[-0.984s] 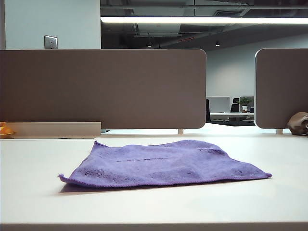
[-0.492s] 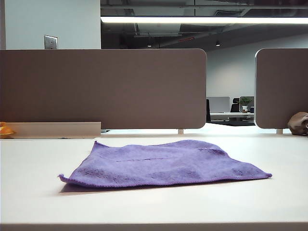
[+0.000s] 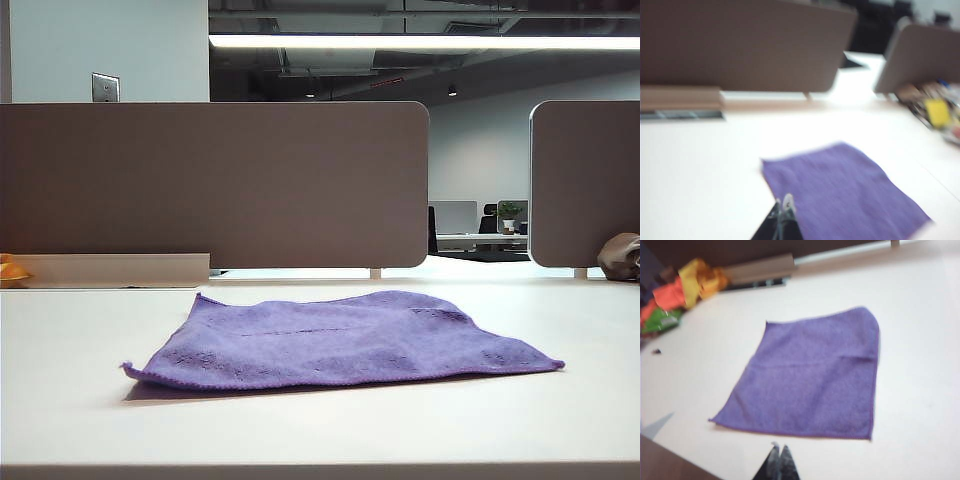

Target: Fold the bottom of the cloth upward, then fold it vertically to form a square shape.

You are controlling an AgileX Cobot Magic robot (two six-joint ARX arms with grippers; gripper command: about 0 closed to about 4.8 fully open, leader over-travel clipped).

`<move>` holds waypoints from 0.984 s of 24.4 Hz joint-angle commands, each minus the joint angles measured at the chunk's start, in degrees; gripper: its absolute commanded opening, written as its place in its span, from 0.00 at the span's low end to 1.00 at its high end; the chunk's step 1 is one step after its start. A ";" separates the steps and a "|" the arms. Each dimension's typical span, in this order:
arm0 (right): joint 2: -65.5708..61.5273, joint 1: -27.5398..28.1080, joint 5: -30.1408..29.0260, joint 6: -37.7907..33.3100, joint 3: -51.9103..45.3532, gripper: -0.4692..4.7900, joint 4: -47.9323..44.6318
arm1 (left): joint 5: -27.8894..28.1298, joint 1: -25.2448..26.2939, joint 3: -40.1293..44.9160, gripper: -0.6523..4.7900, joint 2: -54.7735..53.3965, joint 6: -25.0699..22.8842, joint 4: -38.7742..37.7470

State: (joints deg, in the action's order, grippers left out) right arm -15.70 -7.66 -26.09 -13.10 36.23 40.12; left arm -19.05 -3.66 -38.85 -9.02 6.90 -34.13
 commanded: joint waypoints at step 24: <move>-59.25 0.02 -9.84 15.15 15.43 0.24 -5.95 | -30.71 -0.17 -6.67 0.23 -57.40 3.98 3.37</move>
State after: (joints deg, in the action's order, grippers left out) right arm -74.39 -7.62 -35.64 1.52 51.40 35.09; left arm -49.52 -3.77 -45.36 -66.02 11.40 -29.78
